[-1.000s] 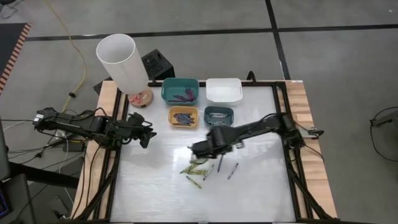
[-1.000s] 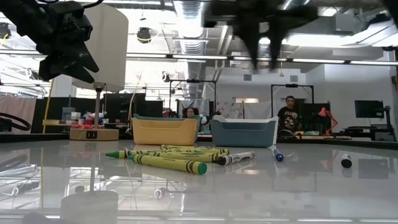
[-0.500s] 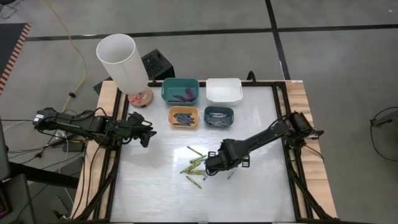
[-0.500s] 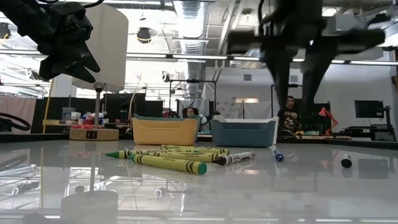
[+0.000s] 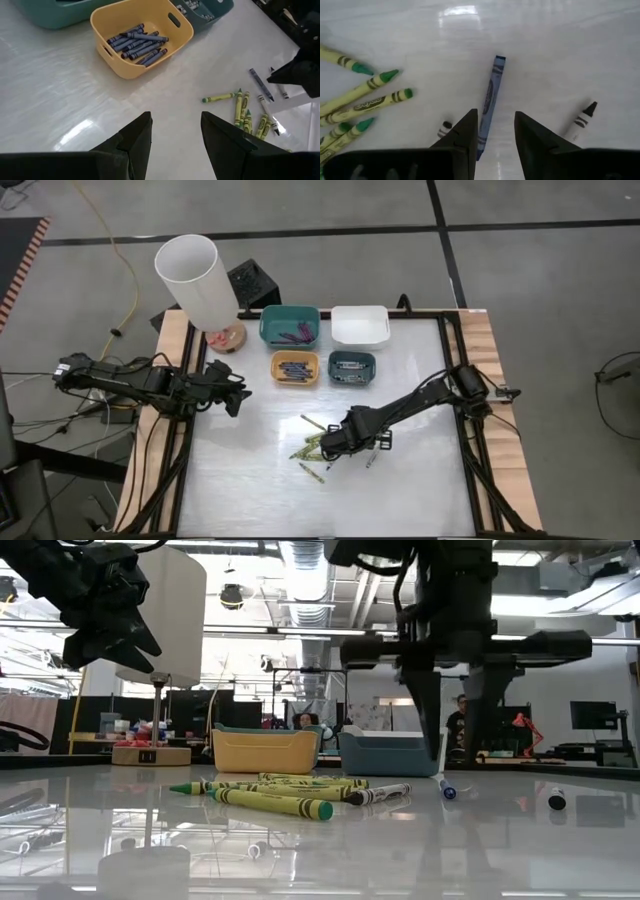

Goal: Sort crayons
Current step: Put the blue crayon into the yellow bin

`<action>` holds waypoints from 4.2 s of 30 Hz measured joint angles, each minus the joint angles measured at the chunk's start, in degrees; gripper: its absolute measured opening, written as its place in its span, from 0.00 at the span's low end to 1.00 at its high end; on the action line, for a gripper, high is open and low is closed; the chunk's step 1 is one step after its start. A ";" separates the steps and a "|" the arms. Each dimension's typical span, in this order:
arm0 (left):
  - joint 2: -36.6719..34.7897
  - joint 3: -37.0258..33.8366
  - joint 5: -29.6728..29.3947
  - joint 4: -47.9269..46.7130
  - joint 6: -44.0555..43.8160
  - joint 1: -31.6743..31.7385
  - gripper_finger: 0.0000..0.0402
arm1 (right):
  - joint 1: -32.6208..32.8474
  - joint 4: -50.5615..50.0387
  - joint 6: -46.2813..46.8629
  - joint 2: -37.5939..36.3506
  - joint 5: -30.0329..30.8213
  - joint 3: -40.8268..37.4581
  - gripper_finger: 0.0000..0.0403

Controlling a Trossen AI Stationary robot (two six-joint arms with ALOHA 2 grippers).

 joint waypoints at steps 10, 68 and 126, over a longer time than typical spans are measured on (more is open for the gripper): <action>0.02 0.01 -0.02 -0.17 0.02 -0.01 0.40 | -0.66 4.17 -2.05 4.04 -3.10 0.14 0.30; 0.01 0.02 -2.83 0.24 -2.53 -0.02 0.40 | -18.65 2.84 -69.81 4.83 6.61 20.19 0.00; 0.38 0.02 -17.16 -1.11 -10.34 0.02 0.40 | -31.04 27.02 -118.35 15.23 -8.24 19.98 0.00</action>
